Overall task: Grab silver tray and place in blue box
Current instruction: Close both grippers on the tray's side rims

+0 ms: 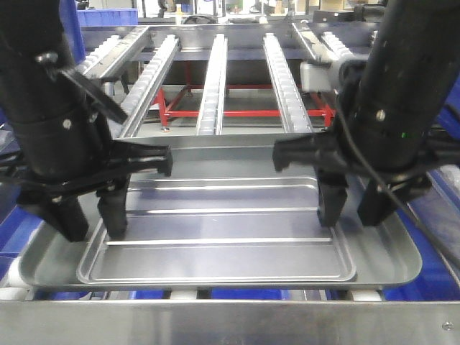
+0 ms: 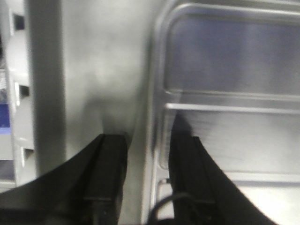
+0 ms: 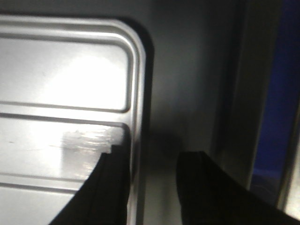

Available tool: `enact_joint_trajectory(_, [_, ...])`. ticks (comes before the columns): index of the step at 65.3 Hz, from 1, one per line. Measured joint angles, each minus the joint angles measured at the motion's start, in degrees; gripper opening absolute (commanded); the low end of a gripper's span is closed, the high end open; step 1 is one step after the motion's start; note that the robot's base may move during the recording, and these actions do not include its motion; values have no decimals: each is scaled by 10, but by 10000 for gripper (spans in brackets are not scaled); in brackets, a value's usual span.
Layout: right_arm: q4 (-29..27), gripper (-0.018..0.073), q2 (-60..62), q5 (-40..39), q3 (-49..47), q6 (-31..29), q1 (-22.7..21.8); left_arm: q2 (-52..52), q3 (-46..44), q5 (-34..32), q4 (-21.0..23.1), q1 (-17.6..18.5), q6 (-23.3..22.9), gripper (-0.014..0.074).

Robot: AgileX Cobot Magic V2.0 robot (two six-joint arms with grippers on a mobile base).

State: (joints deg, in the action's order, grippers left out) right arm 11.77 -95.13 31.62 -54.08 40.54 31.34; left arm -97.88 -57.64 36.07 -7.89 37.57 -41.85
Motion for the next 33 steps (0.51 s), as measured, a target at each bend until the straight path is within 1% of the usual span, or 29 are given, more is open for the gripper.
enact_joint_trajectory(33, [0,373,-6,-4,0,0,0,-1,-1,-1,2,-1,0,155])
